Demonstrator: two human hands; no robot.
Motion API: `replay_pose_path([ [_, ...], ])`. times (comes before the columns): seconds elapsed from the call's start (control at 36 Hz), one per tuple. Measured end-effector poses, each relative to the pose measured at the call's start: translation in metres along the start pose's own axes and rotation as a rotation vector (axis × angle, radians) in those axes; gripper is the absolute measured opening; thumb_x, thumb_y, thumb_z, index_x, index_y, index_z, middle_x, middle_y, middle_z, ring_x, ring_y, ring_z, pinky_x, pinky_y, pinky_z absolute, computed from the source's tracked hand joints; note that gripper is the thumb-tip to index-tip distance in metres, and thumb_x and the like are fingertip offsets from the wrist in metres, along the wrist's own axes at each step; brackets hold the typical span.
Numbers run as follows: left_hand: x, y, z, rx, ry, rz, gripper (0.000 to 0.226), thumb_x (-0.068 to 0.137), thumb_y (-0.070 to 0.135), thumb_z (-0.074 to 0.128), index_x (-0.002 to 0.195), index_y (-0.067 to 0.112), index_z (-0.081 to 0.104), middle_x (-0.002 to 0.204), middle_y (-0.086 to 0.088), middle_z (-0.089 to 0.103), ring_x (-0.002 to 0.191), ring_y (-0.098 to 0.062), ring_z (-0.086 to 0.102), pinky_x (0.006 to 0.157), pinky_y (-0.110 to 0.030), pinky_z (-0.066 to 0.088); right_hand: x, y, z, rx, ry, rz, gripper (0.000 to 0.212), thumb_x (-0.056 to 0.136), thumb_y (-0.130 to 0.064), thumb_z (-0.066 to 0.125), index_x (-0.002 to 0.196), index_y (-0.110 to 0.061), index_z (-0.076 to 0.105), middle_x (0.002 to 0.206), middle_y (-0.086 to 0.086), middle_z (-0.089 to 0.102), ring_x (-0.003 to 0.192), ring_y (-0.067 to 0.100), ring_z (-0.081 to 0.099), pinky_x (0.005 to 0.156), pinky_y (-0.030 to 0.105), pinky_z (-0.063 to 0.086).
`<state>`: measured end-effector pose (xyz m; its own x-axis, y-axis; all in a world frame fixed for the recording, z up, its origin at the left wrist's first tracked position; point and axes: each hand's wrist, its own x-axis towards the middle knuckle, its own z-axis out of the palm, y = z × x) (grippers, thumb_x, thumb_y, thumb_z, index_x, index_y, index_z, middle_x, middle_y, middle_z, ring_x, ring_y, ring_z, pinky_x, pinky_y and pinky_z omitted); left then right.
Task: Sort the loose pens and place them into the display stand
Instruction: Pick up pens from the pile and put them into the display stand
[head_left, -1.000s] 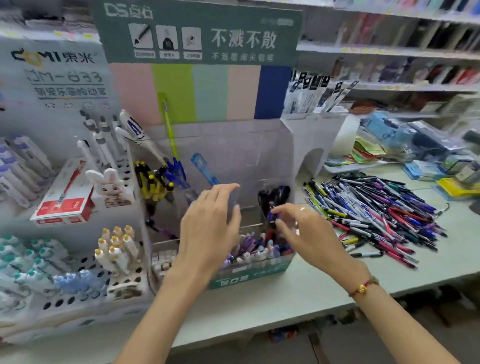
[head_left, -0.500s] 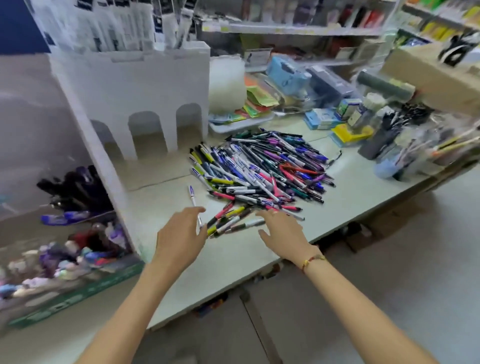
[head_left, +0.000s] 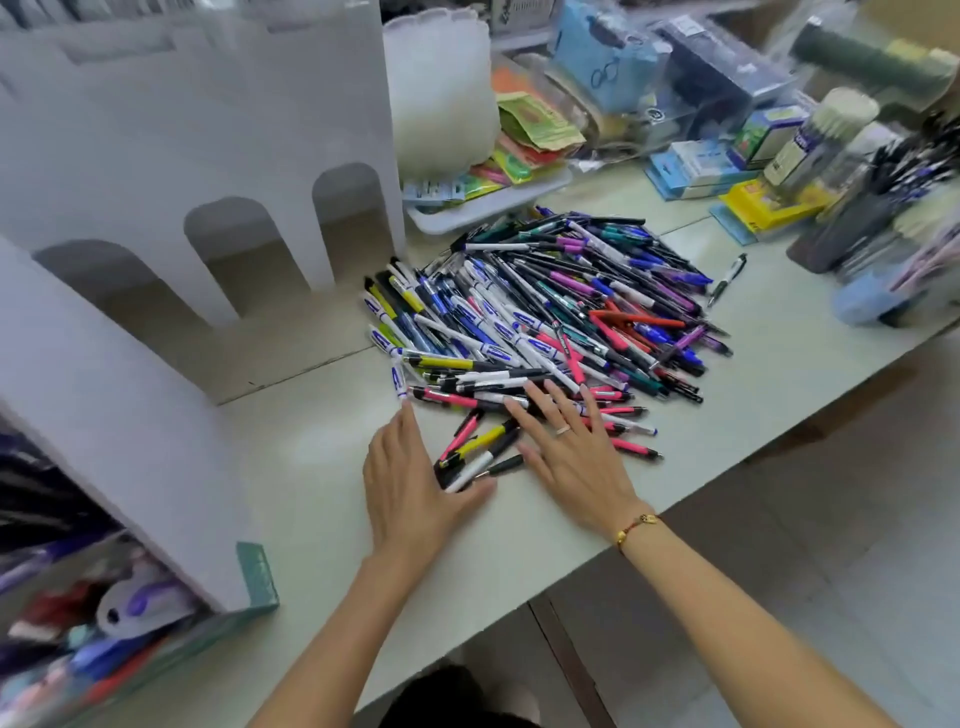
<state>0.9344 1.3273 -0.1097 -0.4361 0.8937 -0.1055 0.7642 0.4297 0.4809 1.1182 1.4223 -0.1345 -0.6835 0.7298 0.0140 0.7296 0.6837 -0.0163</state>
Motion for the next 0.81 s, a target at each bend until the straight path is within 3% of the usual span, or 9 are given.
replay_pose_path([
  [0.19, 0.006, 0.020, 0.002, 0.022, -0.070, -0.112, 0.130, 0.062, 0.063, 0.076, 0.151, 0.006, 0.002, 0.147, -0.009, 0.027, 0.129, -0.026, 0.026, 0.106, -0.029, 0.026, 0.005, -0.007, 0.001, 0.109, -0.015, 0.072, 0.051, 0.104, -0.040, 0.012, 0.153, -0.028, 0.019, 0.160, 0.002, 0.019, 0.147, 0.023, 0.017, 0.117, 0.050, 0.012],
  [0.33, 0.013, 0.037, -0.005, -0.051, -0.166, -0.246, 0.101, 0.065, 0.043, 0.082, 0.139, 0.005, 0.024, 0.134, -0.011, 0.037, 0.124, -0.029, 0.037, 0.096, -0.030, 0.036, -0.001, -0.005, 0.000, 0.165, 0.012, -0.029, 0.058, 0.099, -0.040, 0.029, 0.154, -0.025, 0.016, 0.161, 0.004, 0.010, 0.149, 0.022, 0.008, 0.119, 0.048, 0.006],
  [0.39, 0.017, 0.040, -0.006, -0.027, -0.208, -0.278, 0.086, 0.066, 0.037, 0.081, 0.131, 0.006, 0.033, 0.129, -0.011, 0.043, 0.119, -0.030, 0.044, 0.090, -0.032, 0.041, -0.007, -0.001, -0.002, 0.132, 0.037, -0.113, 0.063, 0.094, -0.036, 0.035, 0.153, -0.022, 0.019, 0.160, 0.006, 0.018, 0.148, 0.023, 0.014, 0.118, 0.048, 0.010],
  [0.47, 0.024, 0.046, -0.009, 0.055, -0.287, -0.249, 0.062, 0.077, 0.031, 0.073, 0.122, 0.006, 0.039, 0.124, -0.012, 0.050, 0.114, -0.034, 0.051, 0.085, -0.036, 0.043, -0.013, 0.004, -0.004, 0.033, 0.091, -0.156, 0.060, 0.089, -0.025, 0.039, 0.148, -0.018, 0.032, 0.144, 0.007, 0.044, 0.135, 0.026, 0.038, 0.114, 0.045, 0.021],
  [0.53, 0.026, 0.050, -0.011, 0.154, -0.334, -0.193, 0.053, 0.084, 0.032, 0.066, 0.122, 0.006, 0.040, 0.125, -0.013, 0.050, 0.115, -0.036, 0.052, 0.086, -0.036, 0.043, -0.012, 0.005, -0.005, -0.021, 0.114, -0.163, 0.056, 0.087, -0.023, 0.040, 0.142, -0.015, 0.037, 0.129, 0.008, 0.054, 0.121, 0.028, 0.050, 0.107, 0.043, 0.028],
  [0.64, 0.025, 0.054, -0.011, 0.388, -0.358, -0.133, 0.049, 0.094, 0.033, 0.056, 0.129, 0.004, 0.037, 0.130, -0.013, 0.048, 0.120, -0.032, 0.050, 0.092, -0.036, 0.042, 0.003, 0.002, -0.011, -0.057, 0.104, -0.208, 0.050, 0.080, -0.025, 0.046, 0.127, -0.010, 0.043, 0.104, 0.008, 0.057, 0.093, 0.027, 0.055, 0.086, 0.040, 0.045],
  [0.81, 0.024, 0.032, -0.013, 0.608, -0.305, -0.109, 0.031, 0.096, 0.011, 0.045, 0.127, 0.004, 0.040, 0.125, -0.009, 0.051, 0.116, -0.025, 0.053, 0.087, -0.032, 0.045, 0.027, -0.005, -0.025, -0.167, 0.067, -0.268, 0.041, 0.064, -0.021, 0.069, 0.103, -0.009, 0.064, 0.079, 0.004, 0.059, 0.066, 0.021, 0.056, 0.055, 0.030, 0.038],
])
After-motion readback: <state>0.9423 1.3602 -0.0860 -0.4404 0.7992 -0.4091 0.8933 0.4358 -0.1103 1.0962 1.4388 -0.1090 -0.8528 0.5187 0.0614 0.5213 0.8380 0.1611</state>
